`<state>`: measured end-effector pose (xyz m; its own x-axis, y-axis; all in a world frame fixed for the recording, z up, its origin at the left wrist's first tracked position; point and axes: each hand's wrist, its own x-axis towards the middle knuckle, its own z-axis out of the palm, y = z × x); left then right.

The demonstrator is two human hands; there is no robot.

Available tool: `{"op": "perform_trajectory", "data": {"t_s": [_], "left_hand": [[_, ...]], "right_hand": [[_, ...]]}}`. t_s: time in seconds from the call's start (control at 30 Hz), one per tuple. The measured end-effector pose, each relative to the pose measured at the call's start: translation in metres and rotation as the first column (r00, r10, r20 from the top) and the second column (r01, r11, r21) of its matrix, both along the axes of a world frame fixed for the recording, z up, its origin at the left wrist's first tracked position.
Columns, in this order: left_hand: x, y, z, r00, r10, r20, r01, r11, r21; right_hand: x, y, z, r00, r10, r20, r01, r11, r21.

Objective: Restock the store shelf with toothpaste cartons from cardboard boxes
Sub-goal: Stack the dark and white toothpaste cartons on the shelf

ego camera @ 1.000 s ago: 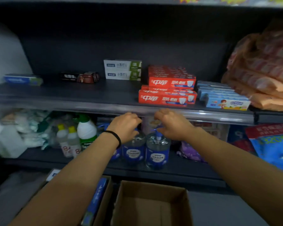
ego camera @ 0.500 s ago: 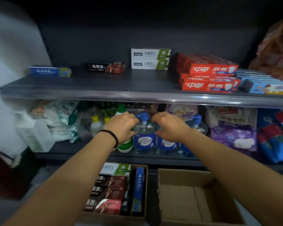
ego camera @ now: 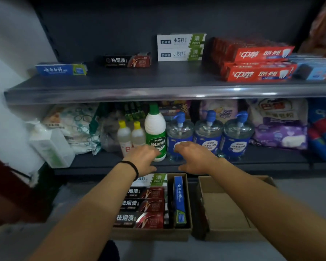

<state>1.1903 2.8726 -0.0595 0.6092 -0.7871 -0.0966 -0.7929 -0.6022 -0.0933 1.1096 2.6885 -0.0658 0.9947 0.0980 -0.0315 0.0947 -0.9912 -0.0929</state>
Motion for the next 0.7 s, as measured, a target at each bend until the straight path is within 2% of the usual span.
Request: {"op": "perform_trajectory", "data": {"t_s": [0.13, 0.5, 0.7], "left_hand": [[0.013, 0.019, -0.029, 0.998, -0.024, -0.064, 0.024, 1.000, -0.008], [0.073, 0.073, -0.095, 0.978, 0.046, -0.204, -0.041, 0.999, 0.030], [0.081, 0.080, -0.130, 0.964, 0.037, -0.265, -0.023, 0.998, 0.054]], "right_hand": [[0.014, 0.015, -0.025, 0.999, 0.008, -0.044, -0.008, 1.000, 0.005], [0.074, 0.048, -0.123, 0.973, 0.022, -0.231, -0.023, 1.000, -0.001], [0.083, 0.052, -0.159, 0.966, -0.010, -0.257, 0.000, 0.999, -0.039]]}}
